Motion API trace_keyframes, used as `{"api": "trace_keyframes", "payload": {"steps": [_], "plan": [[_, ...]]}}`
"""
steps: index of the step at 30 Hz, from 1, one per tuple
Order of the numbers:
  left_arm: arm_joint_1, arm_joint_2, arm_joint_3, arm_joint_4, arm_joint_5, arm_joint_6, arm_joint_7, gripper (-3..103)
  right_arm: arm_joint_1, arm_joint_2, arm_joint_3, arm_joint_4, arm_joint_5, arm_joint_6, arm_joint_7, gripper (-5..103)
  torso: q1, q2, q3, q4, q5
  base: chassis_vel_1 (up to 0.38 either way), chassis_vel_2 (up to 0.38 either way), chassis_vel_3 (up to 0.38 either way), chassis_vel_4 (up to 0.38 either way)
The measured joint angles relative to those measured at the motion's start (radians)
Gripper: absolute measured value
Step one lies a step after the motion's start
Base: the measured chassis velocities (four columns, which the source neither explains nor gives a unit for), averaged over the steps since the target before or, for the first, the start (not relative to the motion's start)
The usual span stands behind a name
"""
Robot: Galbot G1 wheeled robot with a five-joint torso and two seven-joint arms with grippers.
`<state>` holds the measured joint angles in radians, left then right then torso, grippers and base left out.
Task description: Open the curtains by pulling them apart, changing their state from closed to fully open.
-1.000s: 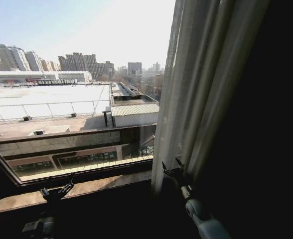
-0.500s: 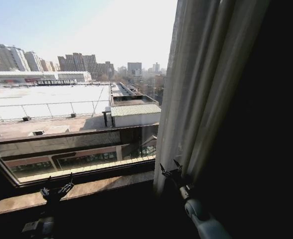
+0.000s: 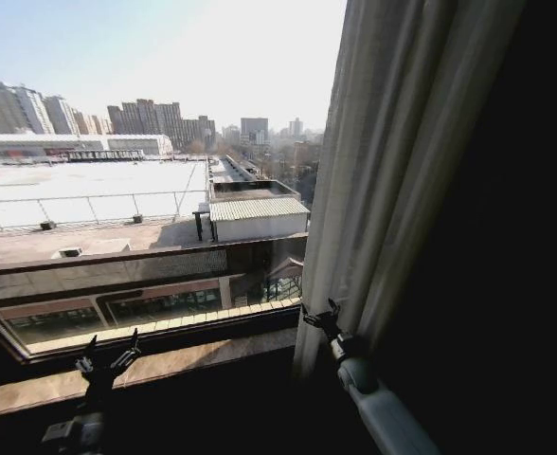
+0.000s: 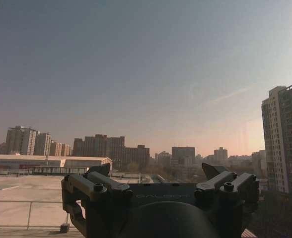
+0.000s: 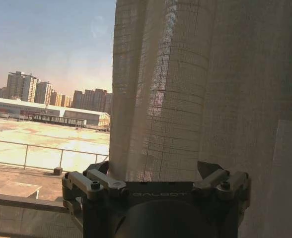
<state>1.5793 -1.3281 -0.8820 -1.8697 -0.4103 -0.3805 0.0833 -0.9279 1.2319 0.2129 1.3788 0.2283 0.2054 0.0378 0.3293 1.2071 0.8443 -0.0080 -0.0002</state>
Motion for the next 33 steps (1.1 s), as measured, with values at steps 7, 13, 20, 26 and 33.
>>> {"api": "trace_keyframes", "payload": {"steps": [7, 13, 20, 26, 33], "plan": [[0.000, 0.000, 0.000, 0.000, 0.000, 0.000, 0.000, 100, 0.002, 0.003, -0.004, 0.004, 0.006, 0.009, -0.007, 75, 0.000, 0.000, 0.000, -0.0001, 0.0000, 0.000, 0.000, 0.000, 0.000], [0.000, 0.000, 0.000, 0.000, 0.000, 0.000, 0.000, 100, -0.002, -0.002, -0.010, 0.014, 0.028, 0.029, -0.022, 54, 0.000, 0.000, 0.000, -0.0001, -0.0001, 0.000, 0.000, 0.000, 0.000], [0.000, 0.000, 0.000, 0.000, 0.000, 0.000, 0.000, 100, -0.002, 0.008, -0.001, 0.002, 0.046, 0.067, -0.080, 32, 0.000, 0.000, 0.000, -0.0002, 0.0001, 0.000, 0.000, 0.000, 0.000], [0.000, 0.000, 0.000, 0.000, 0.000, 0.000, 0.000, 100, 0.000, 0.010, 0.004, -0.013, 0.059, 0.081, -0.151, 10, 0.000, 0.000, 0.000, -0.0001, 0.0000, 0.000, 0.000, 0.000, 0.000], [0.000, 0.000, 0.000, 0.000, 0.000, 0.000, 0.000, 100, 0.009, 0.008, 0.007, -0.022, 0.095, 0.074, -0.198, 0, 0.000, 0.000, 0.000, -0.0001, 0.0000, 0.000, 0.000, 0.000, 0.000]]}}
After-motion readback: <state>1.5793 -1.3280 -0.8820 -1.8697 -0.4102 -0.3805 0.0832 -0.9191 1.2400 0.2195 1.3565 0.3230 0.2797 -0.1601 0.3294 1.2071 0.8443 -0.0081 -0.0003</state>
